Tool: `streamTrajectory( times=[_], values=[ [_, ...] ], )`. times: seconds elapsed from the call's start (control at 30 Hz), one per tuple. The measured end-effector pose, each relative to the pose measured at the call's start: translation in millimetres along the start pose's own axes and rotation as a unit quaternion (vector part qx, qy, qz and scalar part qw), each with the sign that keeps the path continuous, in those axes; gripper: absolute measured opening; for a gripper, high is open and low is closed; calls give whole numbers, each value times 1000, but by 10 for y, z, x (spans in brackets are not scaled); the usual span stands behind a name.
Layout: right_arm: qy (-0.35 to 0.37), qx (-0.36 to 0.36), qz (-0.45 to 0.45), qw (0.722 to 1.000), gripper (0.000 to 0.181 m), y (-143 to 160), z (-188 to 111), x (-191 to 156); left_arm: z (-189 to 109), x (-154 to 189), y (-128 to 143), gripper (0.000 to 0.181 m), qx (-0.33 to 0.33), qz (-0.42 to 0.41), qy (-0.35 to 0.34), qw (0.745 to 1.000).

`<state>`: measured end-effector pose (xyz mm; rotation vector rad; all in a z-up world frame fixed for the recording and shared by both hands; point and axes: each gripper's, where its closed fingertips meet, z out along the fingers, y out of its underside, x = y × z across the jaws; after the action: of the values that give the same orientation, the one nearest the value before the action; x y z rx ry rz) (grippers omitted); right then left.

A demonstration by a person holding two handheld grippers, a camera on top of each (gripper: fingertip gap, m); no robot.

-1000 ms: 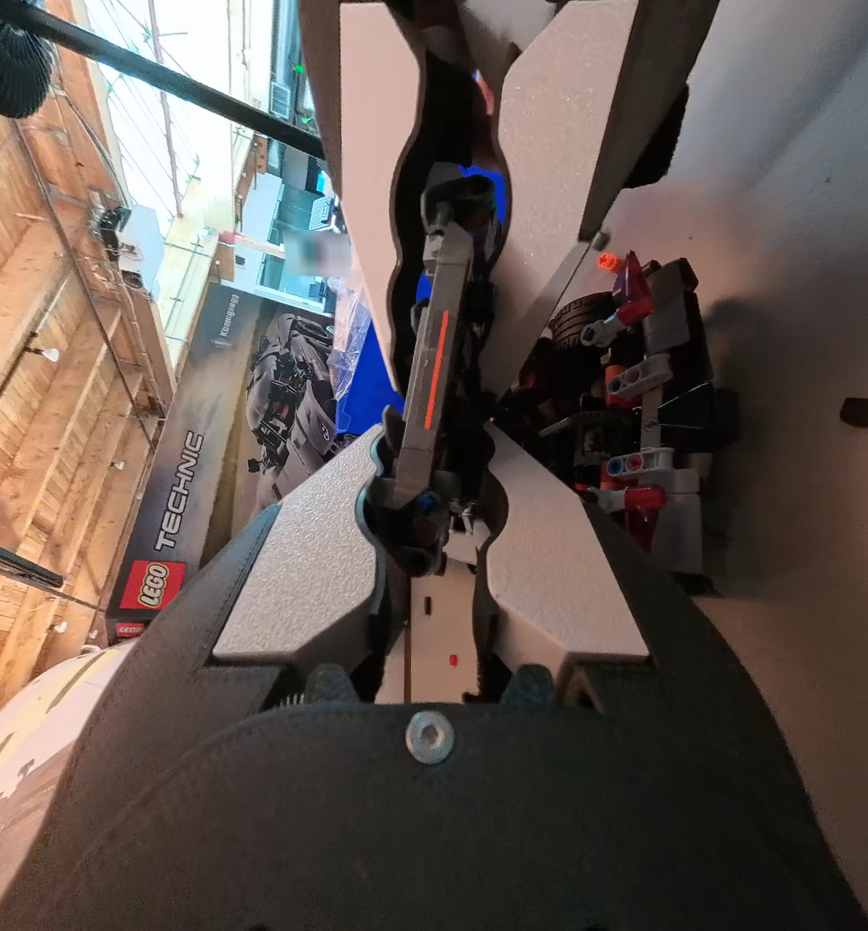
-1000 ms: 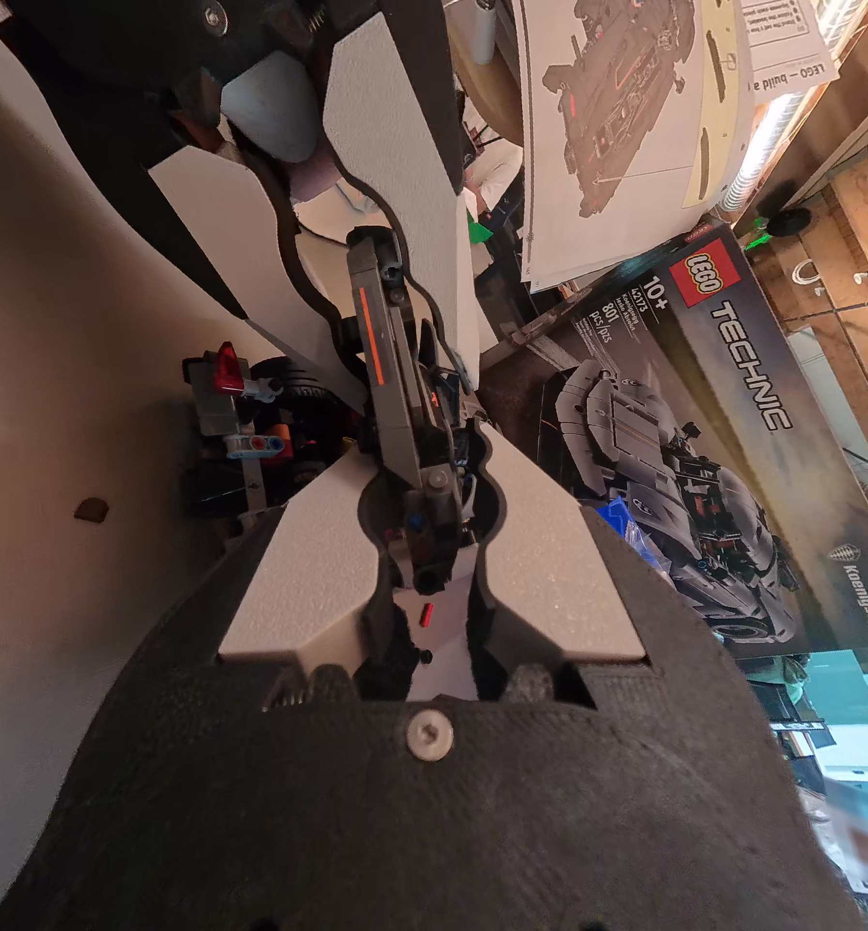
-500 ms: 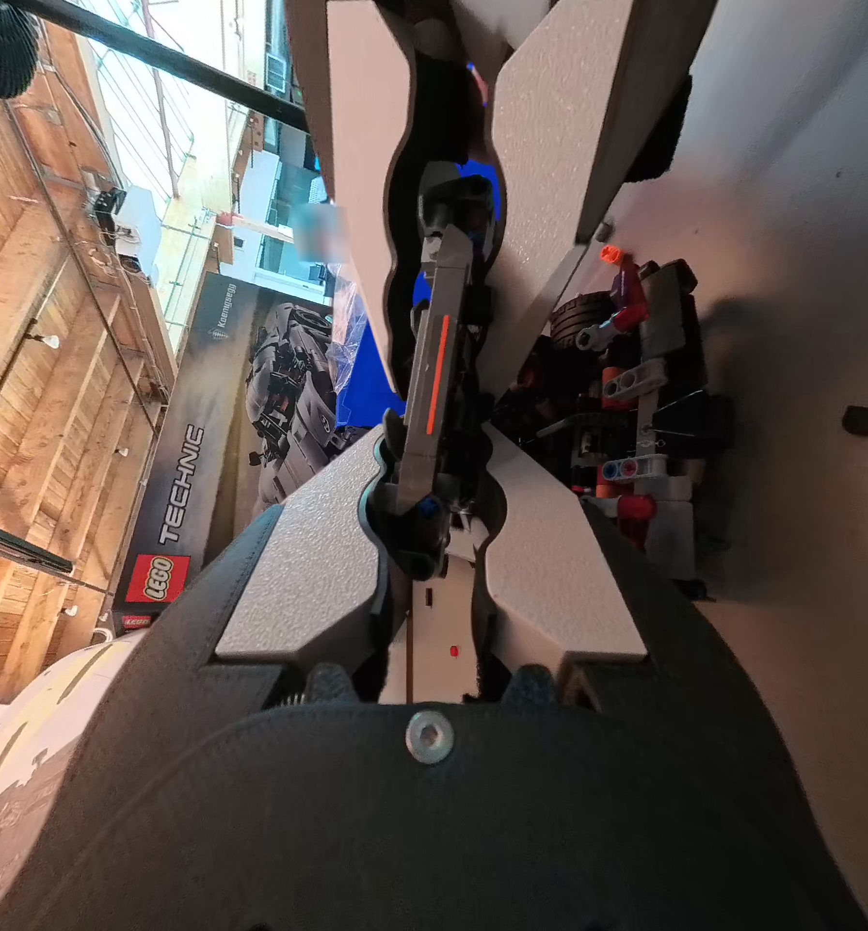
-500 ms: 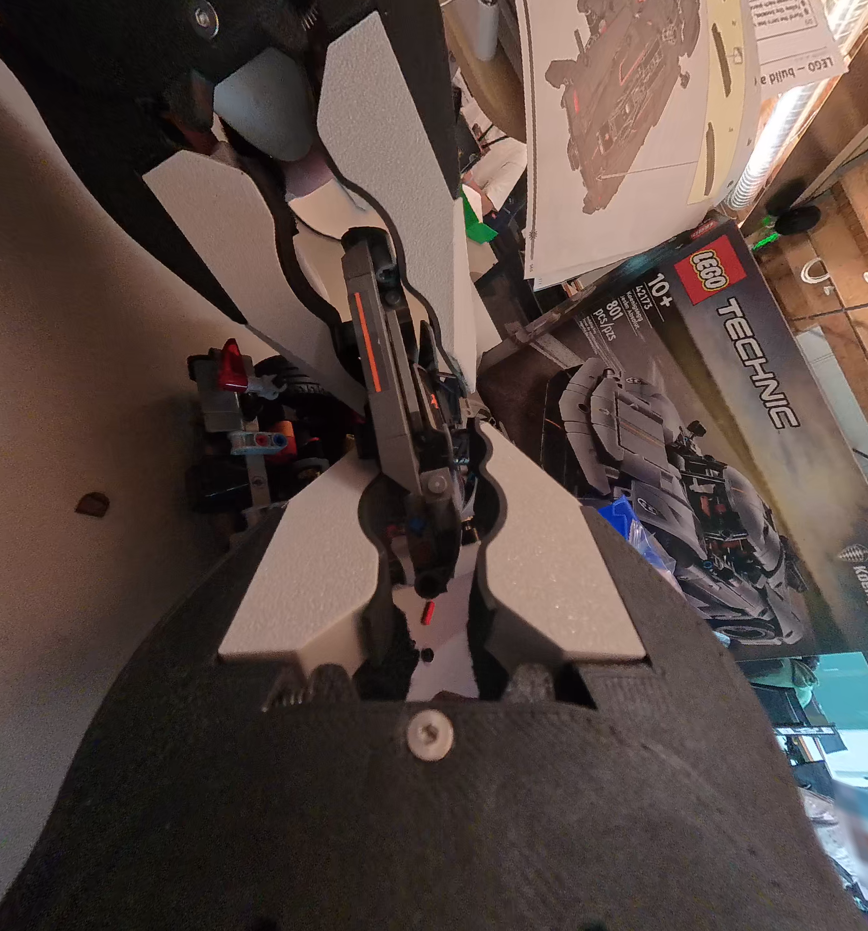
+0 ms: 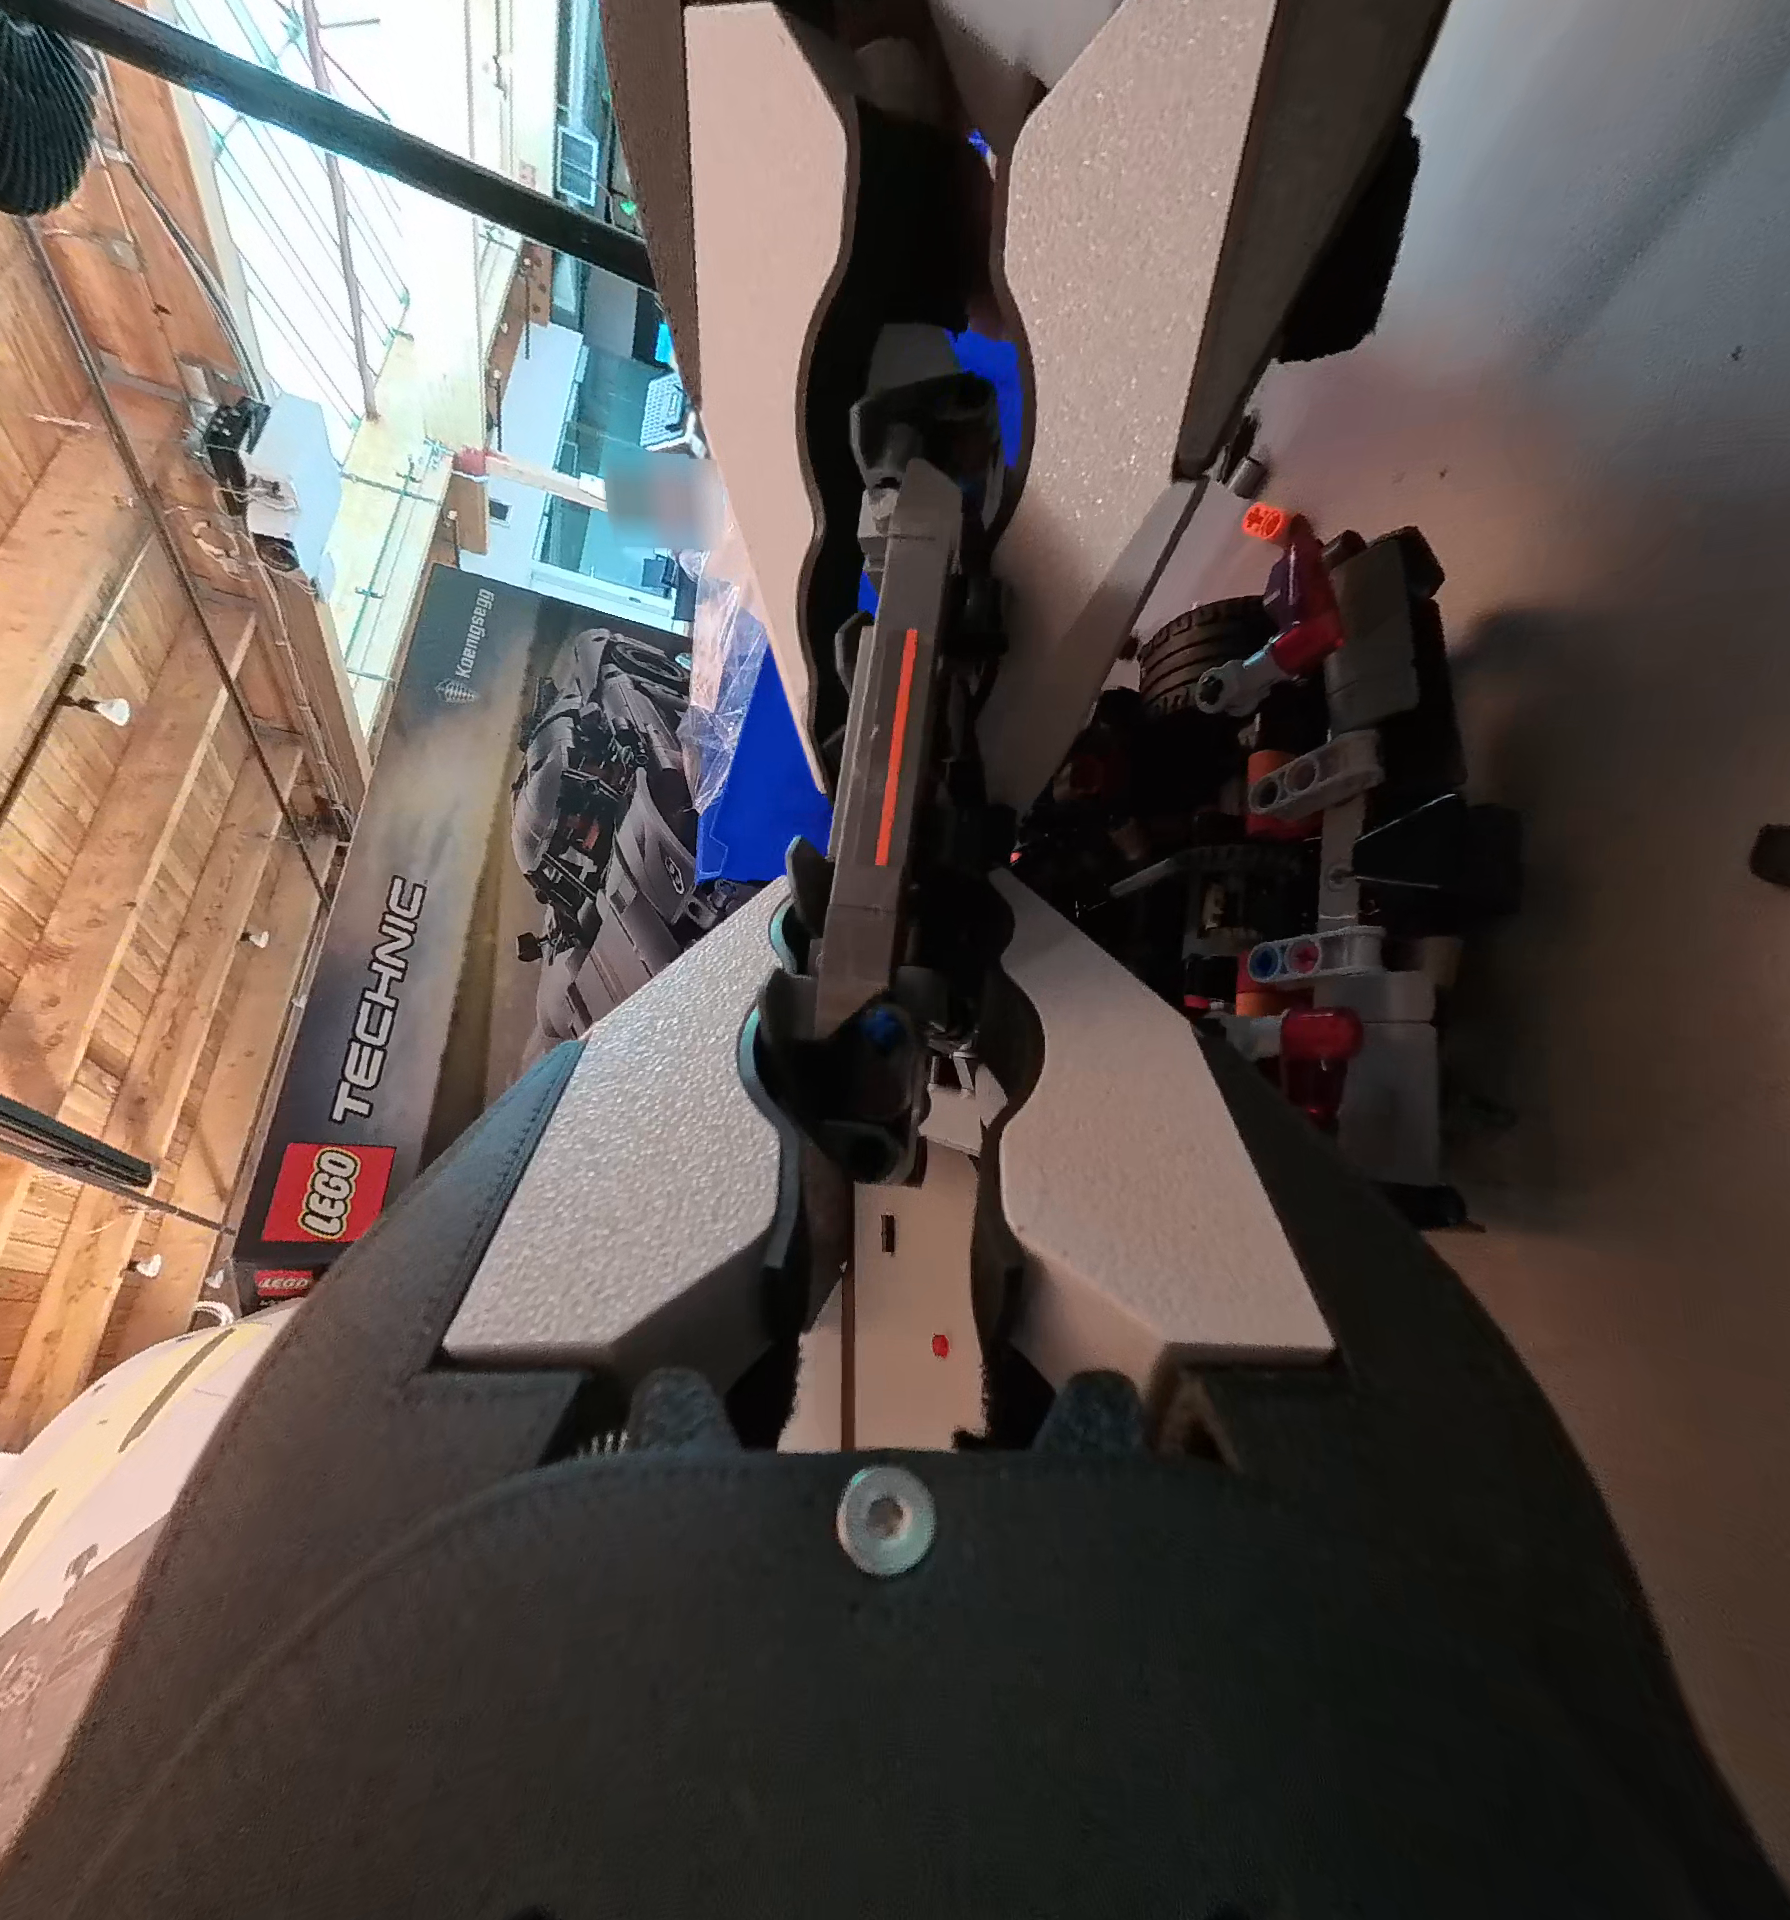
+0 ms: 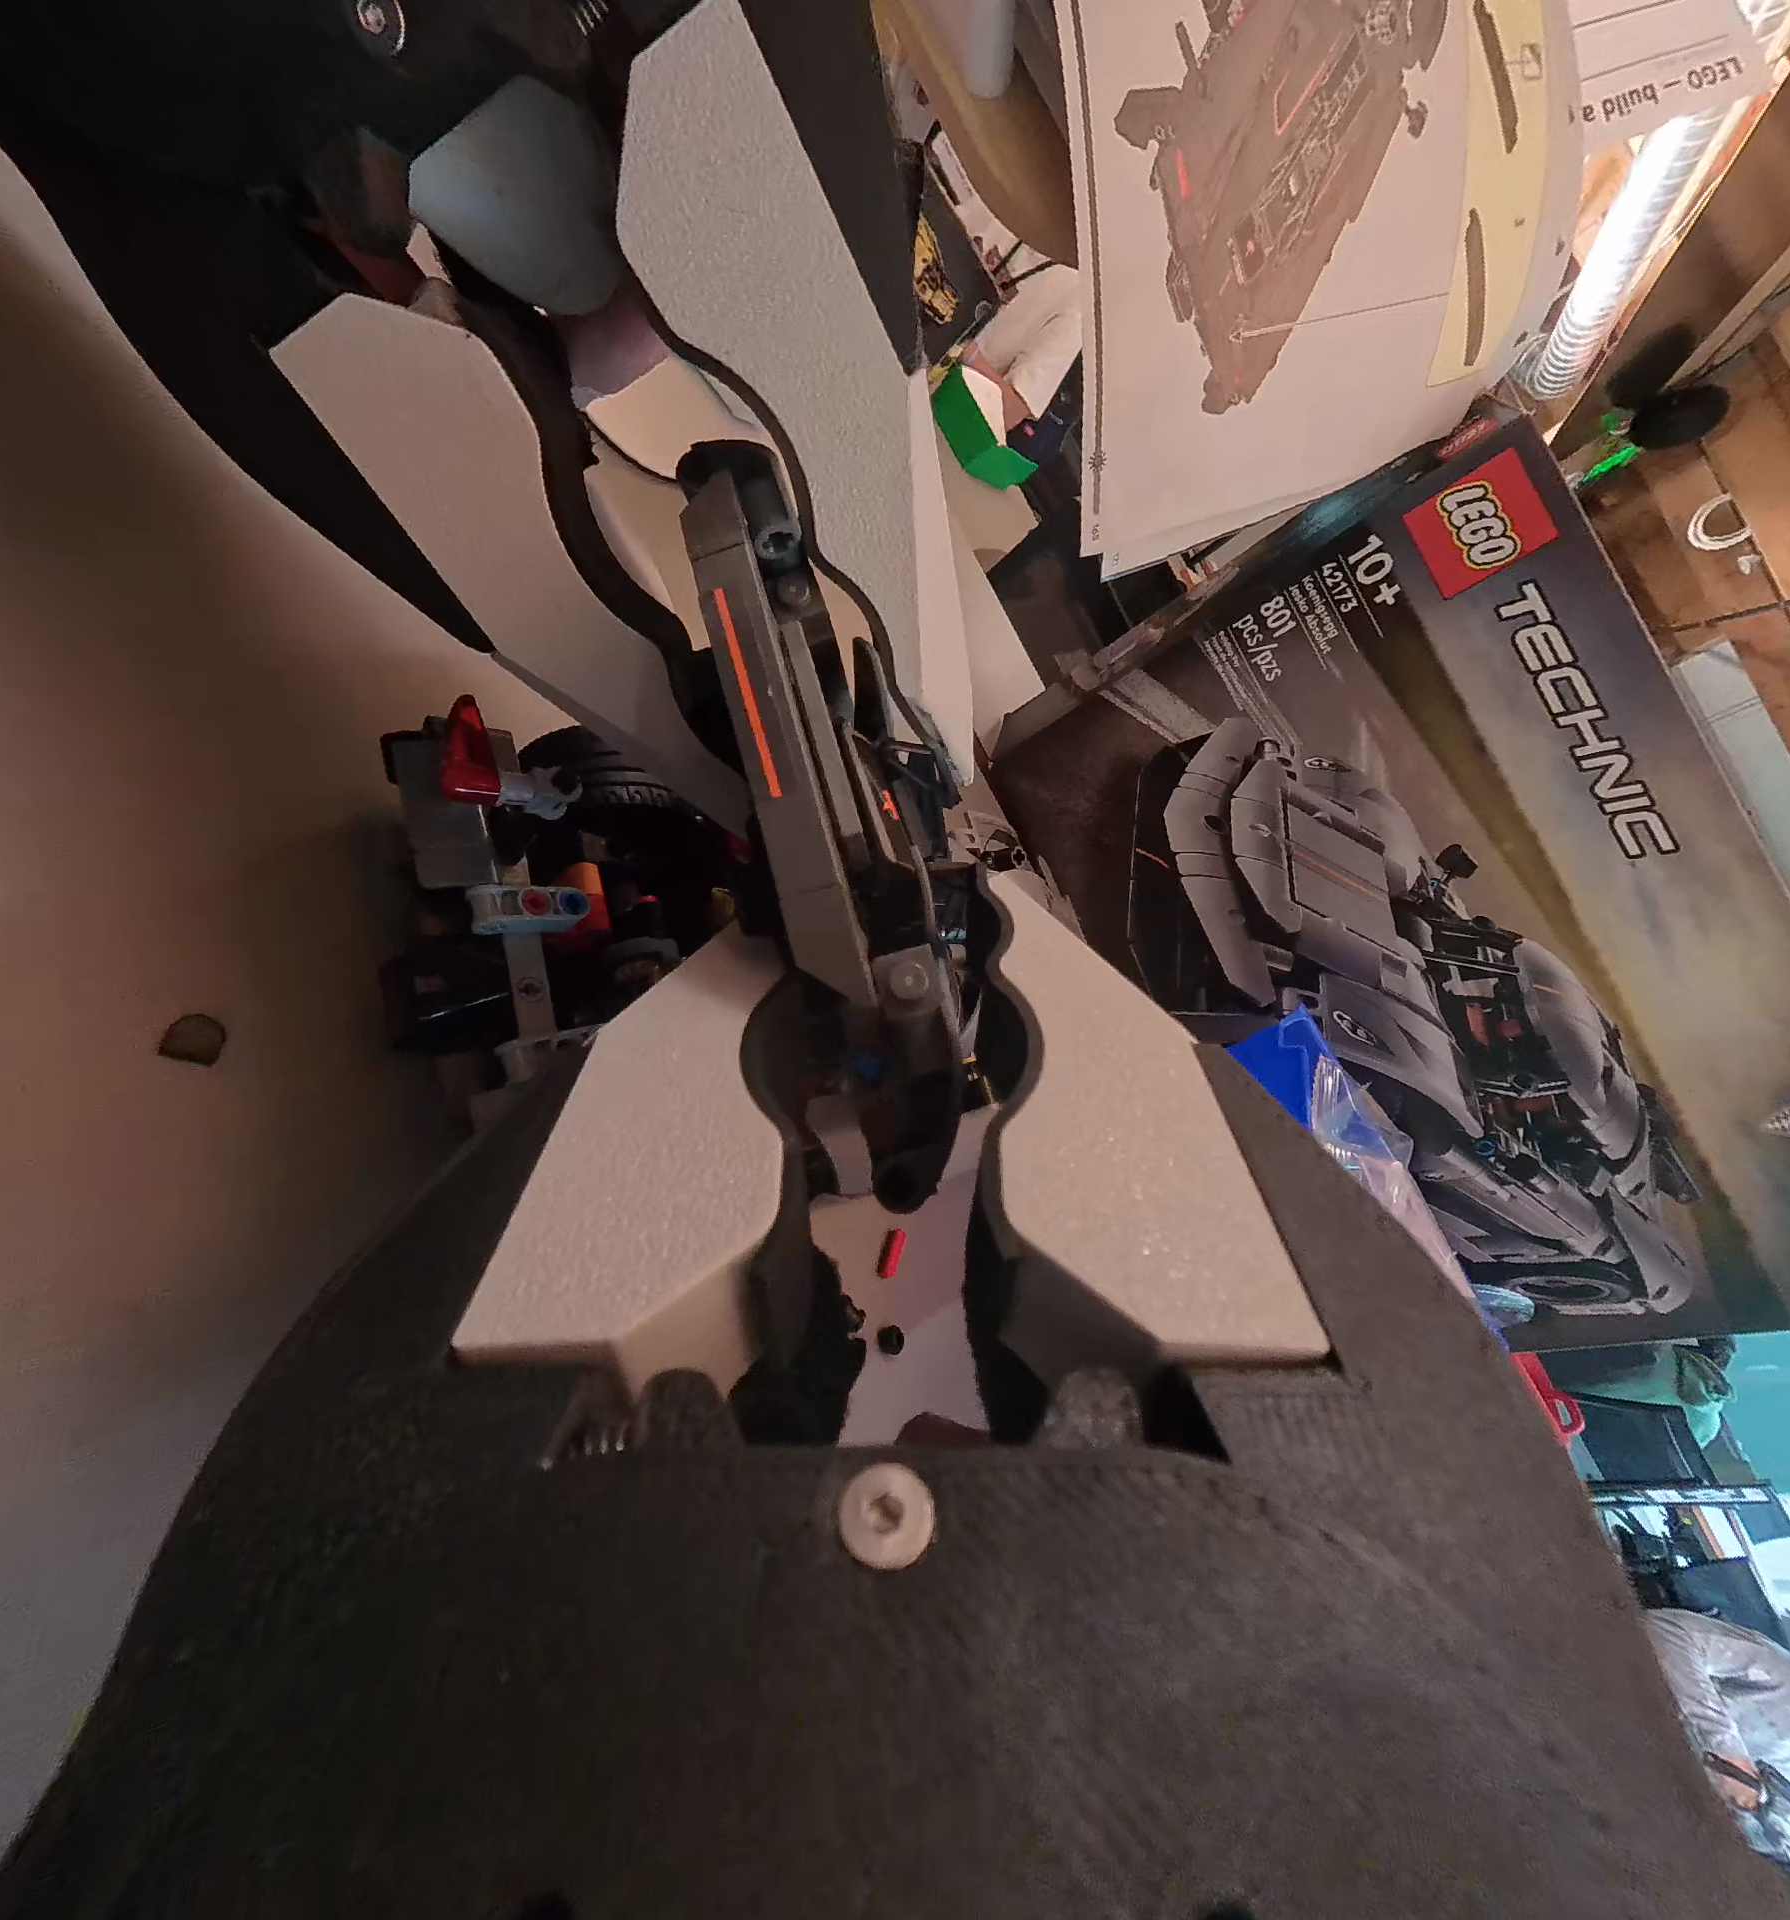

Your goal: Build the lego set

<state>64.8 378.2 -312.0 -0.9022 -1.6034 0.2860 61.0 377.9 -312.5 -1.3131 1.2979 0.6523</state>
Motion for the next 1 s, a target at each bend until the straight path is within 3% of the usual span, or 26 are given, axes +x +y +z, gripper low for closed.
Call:
streamTrajectory(
  times=[0.63, 1.0],
  values=[
    [21, -24, -13, 999, 25, 1, 23, 8, 10, -8, 25, 26, -6, -16, 8, 1000],
    [26, -34, -22, 999, 25, 14, 37, 4, 25, -4, 26, 28, -17, 52, 6, 998]
  ],
)
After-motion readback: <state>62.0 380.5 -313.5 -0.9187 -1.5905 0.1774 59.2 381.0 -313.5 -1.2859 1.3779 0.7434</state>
